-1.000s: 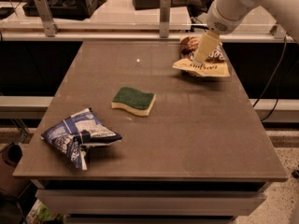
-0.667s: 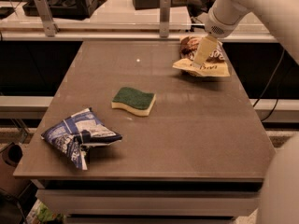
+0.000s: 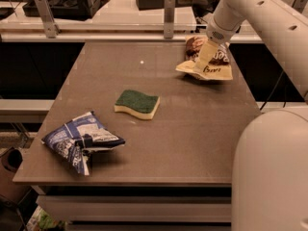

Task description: Pick brown chip bag

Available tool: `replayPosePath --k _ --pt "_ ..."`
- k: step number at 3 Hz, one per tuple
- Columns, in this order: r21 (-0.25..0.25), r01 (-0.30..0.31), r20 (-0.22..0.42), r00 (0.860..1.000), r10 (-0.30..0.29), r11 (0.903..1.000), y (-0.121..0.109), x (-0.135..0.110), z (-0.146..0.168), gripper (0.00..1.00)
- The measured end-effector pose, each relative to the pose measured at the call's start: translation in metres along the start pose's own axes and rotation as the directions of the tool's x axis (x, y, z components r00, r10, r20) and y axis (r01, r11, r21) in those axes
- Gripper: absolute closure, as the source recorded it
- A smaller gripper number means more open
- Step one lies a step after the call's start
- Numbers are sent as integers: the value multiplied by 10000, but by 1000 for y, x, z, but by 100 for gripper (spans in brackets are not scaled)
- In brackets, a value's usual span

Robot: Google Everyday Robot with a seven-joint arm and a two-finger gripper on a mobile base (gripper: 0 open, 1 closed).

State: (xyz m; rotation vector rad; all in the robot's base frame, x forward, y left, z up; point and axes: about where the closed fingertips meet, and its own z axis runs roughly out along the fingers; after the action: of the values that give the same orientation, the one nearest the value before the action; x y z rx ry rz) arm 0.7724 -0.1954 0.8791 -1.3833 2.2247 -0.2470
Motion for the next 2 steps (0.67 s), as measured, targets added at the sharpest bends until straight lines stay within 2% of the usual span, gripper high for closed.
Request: replayPosePath --k 1,2 --pt "-275 -49 93 9999 52 9996 -2 -5 17 0" --pt "-657 -120 325 9994 142 9978 6 -12 34 0"
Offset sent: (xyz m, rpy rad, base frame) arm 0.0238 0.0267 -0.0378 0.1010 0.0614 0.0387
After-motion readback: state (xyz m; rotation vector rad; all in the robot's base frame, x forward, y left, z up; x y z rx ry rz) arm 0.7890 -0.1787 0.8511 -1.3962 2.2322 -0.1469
